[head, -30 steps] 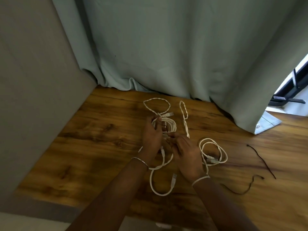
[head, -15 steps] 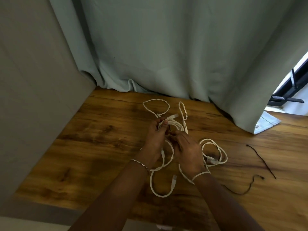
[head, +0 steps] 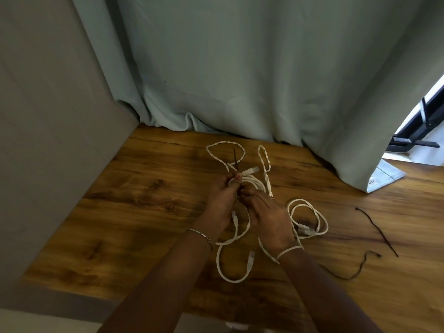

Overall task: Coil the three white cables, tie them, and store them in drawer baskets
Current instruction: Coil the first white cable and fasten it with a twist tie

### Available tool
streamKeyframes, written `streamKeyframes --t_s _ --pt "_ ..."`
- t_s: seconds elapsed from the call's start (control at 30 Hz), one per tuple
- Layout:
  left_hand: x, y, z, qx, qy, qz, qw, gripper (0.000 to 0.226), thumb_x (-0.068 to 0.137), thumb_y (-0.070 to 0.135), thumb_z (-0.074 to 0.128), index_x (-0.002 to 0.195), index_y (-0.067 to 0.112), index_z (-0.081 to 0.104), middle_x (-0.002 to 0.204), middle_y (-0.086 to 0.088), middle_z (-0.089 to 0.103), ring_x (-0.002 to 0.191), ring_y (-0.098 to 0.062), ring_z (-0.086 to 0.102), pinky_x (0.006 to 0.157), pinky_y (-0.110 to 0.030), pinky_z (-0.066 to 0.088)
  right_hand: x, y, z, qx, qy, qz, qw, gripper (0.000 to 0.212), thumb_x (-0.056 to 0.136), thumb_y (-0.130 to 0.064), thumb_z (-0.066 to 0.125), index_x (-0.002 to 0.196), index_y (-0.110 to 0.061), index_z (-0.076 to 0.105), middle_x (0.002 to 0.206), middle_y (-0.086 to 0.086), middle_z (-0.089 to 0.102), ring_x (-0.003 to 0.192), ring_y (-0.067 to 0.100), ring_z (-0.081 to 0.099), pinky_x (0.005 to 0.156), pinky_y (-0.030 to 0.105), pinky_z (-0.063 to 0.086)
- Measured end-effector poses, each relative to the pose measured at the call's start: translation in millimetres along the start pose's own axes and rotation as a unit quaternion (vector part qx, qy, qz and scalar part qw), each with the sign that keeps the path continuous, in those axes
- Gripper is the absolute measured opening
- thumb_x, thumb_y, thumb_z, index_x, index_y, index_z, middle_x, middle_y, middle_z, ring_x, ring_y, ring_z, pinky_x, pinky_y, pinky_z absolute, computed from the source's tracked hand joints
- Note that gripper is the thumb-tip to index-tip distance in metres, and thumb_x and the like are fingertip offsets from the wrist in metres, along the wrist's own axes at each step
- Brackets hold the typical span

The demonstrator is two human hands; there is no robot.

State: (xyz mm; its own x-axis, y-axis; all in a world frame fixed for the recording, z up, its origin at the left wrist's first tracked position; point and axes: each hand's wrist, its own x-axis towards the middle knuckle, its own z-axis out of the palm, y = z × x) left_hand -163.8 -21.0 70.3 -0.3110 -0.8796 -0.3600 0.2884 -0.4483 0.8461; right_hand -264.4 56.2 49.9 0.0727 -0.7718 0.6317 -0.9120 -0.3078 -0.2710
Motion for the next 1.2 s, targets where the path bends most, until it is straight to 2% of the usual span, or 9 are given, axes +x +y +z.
streamKeyframes --t_s 0.23,0.33,0.4,0.5,0.7,0.83,0.93,1.03,1.2 --pt "-1.8 7.3 1.3 -0.028 0.056 0.042 0.997 0.02 0.09 0.013 0.063 0.108 0.015 0.058 0.097 -0.005 0.068 0.078 -0.016 0.066 0.059 -0.026 0.055 3.8 2.5 -6.6 0.0 -0.005 0.01 1.0 0.022 0.09 -0.016 0.053 0.1 -0.005 0.069 0.107 0.007 0.069 0.086 0.018 0.069 0.067 0.031 0.057" --pt "1.2 11.4 -1.1 -0.011 0.045 0.053 0.998 0.01 0.091 0.013 0.061 0.094 0.021 0.065 0.09 -0.002 0.069 0.083 -0.018 0.065 0.069 -0.031 0.054 4.0 -0.3 -10.9 -0.001 -0.007 0.005 1.0 0.022 0.089 -0.015 0.054 0.103 -0.007 0.068 0.106 0.006 0.069 0.086 0.017 0.068 0.069 0.027 0.056" --pt "1.0 12.5 -2.1 -0.008 0.042 0.061 0.997 0.012 0.09 0.013 0.061 0.1 0.018 0.066 0.095 -0.003 0.069 0.087 -0.019 0.065 0.075 -0.033 0.054 6.4 -1.3 -13.9 -0.011 -0.005 0.008 1.0 0.022 0.088 -0.014 0.053 0.105 -0.009 0.067 0.106 0.005 0.068 0.088 0.017 0.067 0.07 0.026 0.054" --pt "-1.3 10.9 -1.6 0.006 0.041 0.079 0.996 0.019 0.09 0.012 0.061 0.108 0.013 0.065 0.099 -0.003 0.069 0.085 -0.015 0.065 0.074 -0.03 0.055 13.4 0.1 -18.3 -0.008 0.018 0.036 0.999 0.028 0.091 -0.023 0.047 0.102 -0.008 0.067 0.1 0.005 0.068 0.089 0.015 0.064 0.075 0.021 0.049" --pt "-5.2 6.5 1.2 0.012 0.035 0.101 0.994 0.016 0.088 0.005 0.062 0.087 0.019 0.07 0.091 -0.004 0.071 0.082 -0.015 0.067 0.074 -0.026 0.054 29.9 -1.6 -19.7 0.059 0.099 0.146 0.982 0.012 0.086 -0.009 0.063 0.096 -0.011 0.069 0.088 -0.001 0.068 0.081 0.003 0.055 0.075 0.001 0.036" --pt "-5.8 3.7 1.6 0.035 0.033 0.122 0.991 0.014 0.09 0.006 0.06 0.096 0.014 0.07 0.092 -0.005 0.071 0.076 -0.011 0.065 0.069 -0.021 0.052 37.1 -8.2 -18.1 0.202 0.146 0.267 0.931 0.014 0.083 -0.01 0.069 0.096 -0.017 0.068 0.088 -0.009 0.068 0.08 0.001 0.064 0.073 0.015 0.05" --pt "-7.1 2.5 0.8 0.047 0.046 0.135 0.989 0.013 0.088 0.009 0.064 0.099 0.01 0.07 0.093 -0.008 0.072 0.077 -0.01 0.066 0.066 -0.018 0.053 38.9 -8.8 -17.4 0.257 0.153 0.318 0.9 0.015 0.082 -0.009 0.072 0.093 -0.018 0.066 0.086 -0.01 0.069 0.078 0.001 0.065 0.072 0.018 0.053" --pt "-6.6 1.2 -0.8 0.041 0.049 0.129 0.99 0.013 0.084 0.011 0.068 0.096 0.014 0.07 0.098 -0.011 0.072 0.081 -0.012 0.066 0.071 -0.022 0.053 37.9 -8.2 -18.0 0.269 0.133 0.306 0.904 0.016 0.083 -0.01 0.071 0.093 -0.021 0.068 0.088 -0.009 0.071 0.081 0.003 0.067 0.075 0.022 0.055" --pt "-7.5 -0.1 -2.0 0.039 0.053 0.134 0.989 0.015 0.084 0.012 0.068 0.099 0.011 0.07 0.098 -0.009 0.071 0.08 -0.013 0.066 0.066 -0.018 0.052 37.6 -8.1 -17.3 0.265 0.11 0.281 0.916 0.017 0.084 -0.011 0.069 0.093 -0.027 0.069 0.09 -0.011 0.071 0.084 0.003 0.068 0.077 0.022 0.055"
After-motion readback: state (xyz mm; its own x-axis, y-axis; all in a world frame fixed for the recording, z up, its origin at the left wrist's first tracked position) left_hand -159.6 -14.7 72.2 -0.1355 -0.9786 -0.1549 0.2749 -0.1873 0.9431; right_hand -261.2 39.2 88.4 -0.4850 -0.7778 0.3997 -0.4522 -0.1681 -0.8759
